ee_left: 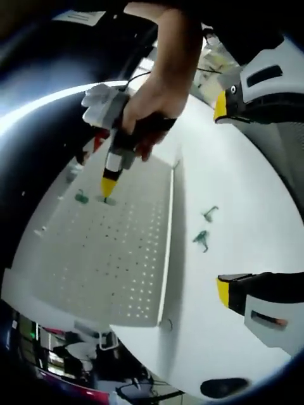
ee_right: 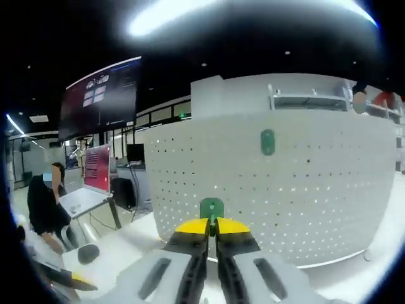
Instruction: Insert the hook assembly into the mounting plate slot until the hook locks in place.
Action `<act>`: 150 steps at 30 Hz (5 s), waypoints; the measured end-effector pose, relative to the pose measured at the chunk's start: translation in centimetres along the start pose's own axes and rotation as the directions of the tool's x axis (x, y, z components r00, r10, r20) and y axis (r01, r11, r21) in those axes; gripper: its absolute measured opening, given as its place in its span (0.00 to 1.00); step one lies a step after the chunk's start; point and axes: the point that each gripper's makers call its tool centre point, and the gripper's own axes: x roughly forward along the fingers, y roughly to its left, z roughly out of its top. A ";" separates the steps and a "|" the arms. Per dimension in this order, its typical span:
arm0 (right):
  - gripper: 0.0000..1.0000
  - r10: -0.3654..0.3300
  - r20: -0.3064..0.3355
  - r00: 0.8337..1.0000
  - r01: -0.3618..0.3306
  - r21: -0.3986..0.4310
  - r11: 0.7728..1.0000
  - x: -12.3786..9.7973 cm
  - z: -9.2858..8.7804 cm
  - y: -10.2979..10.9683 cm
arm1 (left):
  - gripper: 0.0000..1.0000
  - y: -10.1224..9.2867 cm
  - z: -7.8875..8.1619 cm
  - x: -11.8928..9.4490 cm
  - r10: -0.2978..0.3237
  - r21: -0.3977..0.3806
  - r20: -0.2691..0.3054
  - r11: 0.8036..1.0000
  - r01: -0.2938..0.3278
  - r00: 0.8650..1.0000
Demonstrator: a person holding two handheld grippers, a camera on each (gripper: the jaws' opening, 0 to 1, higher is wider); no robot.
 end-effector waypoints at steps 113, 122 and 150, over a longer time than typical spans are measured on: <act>0.18 -0.202 0.020 0.979 0.203 -0.035 0.979 -1.9 7.3 -12.0 | 0.96 1.1 0.0 -0.3 0.065 0.006 0.000 0.998 -0.065 0.998; 0.18 -0.156 -0.079 0.985 0.152 -0.056 0.987 -5.2 2.7 -10.5 | 0.96 1.0 -0.3 -0.2 0.063 0.025 -0.015 0.998 -0.062 0.998; 0.18 -0.001 -0.325 0.946 -0.001 -0.004 1.000 -13.6 -9.2 -3.6 | 0.94 0.5 -1.1 0.0 0.048 0.097 -0.063 0.994 -0.042 0.997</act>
